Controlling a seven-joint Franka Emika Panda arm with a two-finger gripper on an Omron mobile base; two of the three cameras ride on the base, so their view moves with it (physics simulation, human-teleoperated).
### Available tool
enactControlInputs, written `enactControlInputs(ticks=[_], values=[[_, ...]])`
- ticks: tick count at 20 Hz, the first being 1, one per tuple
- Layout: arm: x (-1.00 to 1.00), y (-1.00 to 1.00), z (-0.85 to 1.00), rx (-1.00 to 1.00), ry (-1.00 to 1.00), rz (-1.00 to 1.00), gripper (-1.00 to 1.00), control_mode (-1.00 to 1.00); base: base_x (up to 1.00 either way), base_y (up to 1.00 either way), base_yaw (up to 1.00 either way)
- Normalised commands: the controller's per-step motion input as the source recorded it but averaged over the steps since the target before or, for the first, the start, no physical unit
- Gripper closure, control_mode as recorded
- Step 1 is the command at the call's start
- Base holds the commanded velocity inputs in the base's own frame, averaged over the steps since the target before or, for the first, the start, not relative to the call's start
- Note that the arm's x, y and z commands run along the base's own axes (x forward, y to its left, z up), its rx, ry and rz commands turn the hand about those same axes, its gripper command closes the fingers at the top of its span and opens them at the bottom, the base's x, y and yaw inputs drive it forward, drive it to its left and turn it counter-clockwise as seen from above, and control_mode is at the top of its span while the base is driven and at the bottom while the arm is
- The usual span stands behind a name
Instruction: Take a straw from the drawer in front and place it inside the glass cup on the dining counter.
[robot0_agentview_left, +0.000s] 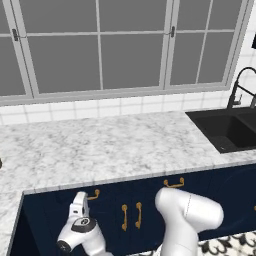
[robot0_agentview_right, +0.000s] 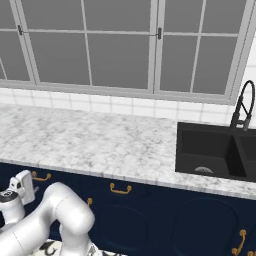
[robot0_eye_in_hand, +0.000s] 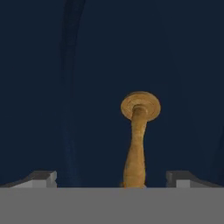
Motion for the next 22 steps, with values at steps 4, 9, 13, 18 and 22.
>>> enactControlInputs(ticks=[4, 9, 13, 18, 22], values=[[0.37, 0.15, -0.09, 0.0, 0.08, 0.0, -1.0, -1.0, 0.0, 0.0, 0.0], [0.27, 0.16, -0.23, -0.02, 0.09, 0.0, -1.0, -1.0, 0.0, 0.0, 0.0], [0.3, 0.09, -0.49, -0.01, 0.16, 0.0, -1.0, -1.0, 0.0, 0.0, 0.0], [0.33, 0.03, -0.47, 0.0, 0.13, 0.0, 1.0, -1.0, 0.0, 0.0, 0.0], [0.23, 0.0, -0.56, 0.0, 0.08, 0.0, 1.0, -1.0, 0.0, 0.0, 0.0]])
